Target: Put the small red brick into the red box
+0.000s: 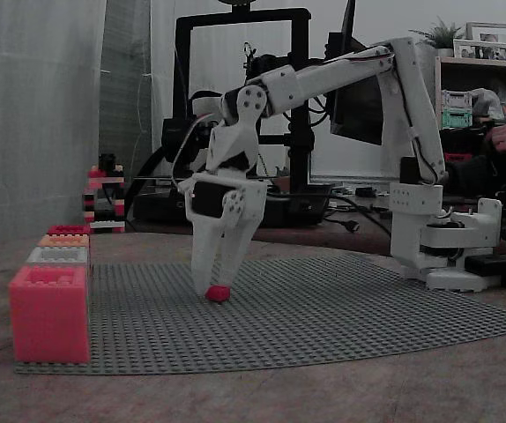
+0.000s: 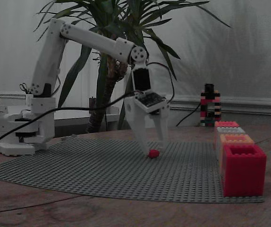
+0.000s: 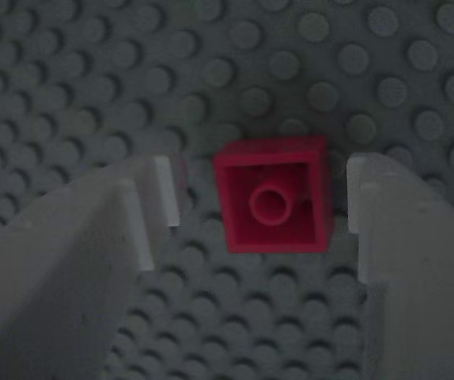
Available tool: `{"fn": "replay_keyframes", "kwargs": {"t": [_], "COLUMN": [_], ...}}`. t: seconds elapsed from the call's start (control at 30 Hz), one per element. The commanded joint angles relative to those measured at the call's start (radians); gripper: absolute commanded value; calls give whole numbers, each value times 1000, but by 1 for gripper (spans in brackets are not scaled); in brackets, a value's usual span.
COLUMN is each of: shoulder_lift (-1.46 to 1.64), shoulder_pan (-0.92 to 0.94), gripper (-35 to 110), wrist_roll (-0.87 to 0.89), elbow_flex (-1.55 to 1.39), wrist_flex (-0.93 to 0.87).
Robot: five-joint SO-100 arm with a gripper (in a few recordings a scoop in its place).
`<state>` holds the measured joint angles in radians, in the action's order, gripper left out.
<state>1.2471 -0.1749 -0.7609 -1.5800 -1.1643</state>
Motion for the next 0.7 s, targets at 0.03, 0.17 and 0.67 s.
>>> {"fn": "replay_keyframes", "kwargs": {"t": [0.03, 0.17, 0.67], "shoulder_lift": [28, 11, -31], "shoulder_pan": [-31, -34, -49], "gripper": [18, 18, 4], "wrist_roll": [0, 6, 29], "elbow_flex": [52, 57, 78], "wrist_flex": [3, 17, 26]}}
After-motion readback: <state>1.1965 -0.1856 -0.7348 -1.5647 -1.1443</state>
